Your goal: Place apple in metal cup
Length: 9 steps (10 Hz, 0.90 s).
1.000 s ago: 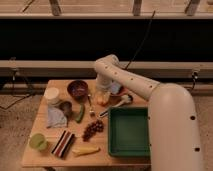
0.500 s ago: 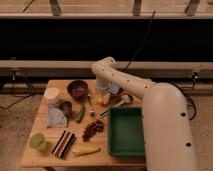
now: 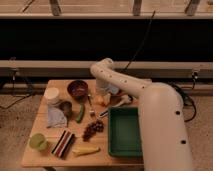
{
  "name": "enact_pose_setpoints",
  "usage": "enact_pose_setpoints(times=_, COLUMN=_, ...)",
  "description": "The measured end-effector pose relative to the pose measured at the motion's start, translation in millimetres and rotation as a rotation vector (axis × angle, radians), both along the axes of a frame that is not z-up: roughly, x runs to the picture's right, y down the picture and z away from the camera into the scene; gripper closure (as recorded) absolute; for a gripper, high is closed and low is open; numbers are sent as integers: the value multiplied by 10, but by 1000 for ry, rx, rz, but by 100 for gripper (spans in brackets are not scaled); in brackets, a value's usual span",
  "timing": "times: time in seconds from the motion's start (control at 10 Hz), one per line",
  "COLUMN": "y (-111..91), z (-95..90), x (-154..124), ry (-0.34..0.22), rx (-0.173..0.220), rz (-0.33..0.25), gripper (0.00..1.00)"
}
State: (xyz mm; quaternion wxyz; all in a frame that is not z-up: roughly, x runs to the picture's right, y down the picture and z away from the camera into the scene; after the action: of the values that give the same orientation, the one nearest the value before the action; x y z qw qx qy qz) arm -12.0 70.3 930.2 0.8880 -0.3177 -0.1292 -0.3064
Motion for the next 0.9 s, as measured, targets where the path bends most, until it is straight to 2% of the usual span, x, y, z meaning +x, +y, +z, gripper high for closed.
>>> enact_pose_setpoints(times=0.5, y=64, z=97, x=106, ry=34, rx=8, rz=-28, gripper=40)
enact_pose_setpoints(times=0.6, y=58, z=107, x=115, ry=37, rx=10, rz=-30, gripper=43)
enact_pose_setpoints(times=0.9, y=81, z=65, x=178, ry=29, rx=-6, rz=-20, gripper=72)
